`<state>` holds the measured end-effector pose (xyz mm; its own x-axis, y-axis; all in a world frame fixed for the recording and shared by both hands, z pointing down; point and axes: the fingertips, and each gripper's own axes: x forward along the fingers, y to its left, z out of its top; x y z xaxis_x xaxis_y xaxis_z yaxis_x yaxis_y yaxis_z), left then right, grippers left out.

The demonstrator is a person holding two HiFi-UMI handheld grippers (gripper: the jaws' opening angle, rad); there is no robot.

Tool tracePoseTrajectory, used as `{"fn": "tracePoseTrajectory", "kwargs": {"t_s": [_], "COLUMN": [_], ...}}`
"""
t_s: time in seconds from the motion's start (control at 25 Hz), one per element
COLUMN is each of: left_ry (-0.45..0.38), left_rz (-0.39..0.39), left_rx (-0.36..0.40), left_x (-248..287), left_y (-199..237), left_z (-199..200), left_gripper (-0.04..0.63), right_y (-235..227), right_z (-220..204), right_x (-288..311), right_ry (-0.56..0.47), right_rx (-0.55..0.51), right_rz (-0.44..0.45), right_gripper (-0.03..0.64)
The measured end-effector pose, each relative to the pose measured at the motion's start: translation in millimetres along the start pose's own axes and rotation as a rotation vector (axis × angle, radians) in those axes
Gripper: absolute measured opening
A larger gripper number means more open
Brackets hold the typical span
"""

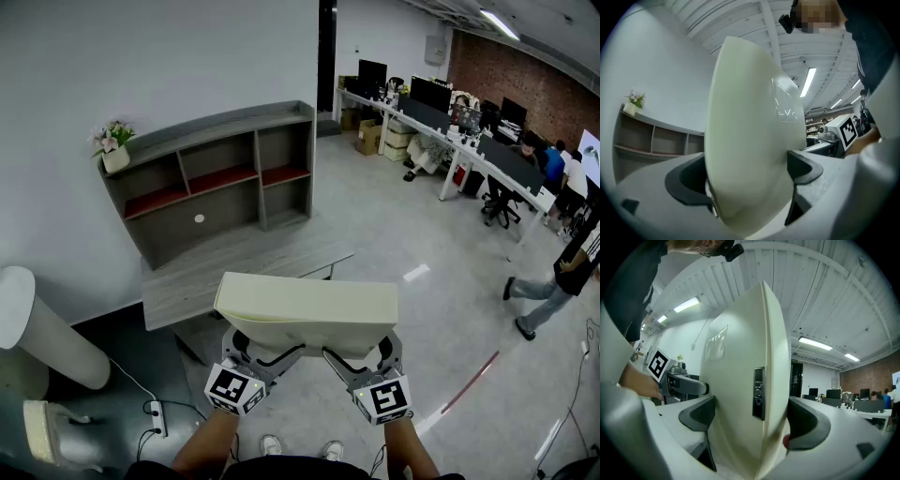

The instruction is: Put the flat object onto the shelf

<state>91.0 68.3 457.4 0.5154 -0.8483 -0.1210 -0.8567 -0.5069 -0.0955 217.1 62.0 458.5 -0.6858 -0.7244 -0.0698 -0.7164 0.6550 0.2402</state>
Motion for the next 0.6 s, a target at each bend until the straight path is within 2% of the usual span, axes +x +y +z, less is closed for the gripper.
{"fn": "tracePoseTrajectory", "kwargs": {"t_s": [0.6], "left_ry": [-0.027], "left_rz": [-0.025], "left_rx": [0.003], "left_x": [-14.2], "left_y": [26.6], "left_z": [6.8], "left_gripper": [0.518], "right_y": [19.2], "right_z": [10.6], "right_x": [20.7], "right_ry": [0.012], "right_rx": [0.004], "right_rz": [-0.002], "right_gripper": [0.469]}}
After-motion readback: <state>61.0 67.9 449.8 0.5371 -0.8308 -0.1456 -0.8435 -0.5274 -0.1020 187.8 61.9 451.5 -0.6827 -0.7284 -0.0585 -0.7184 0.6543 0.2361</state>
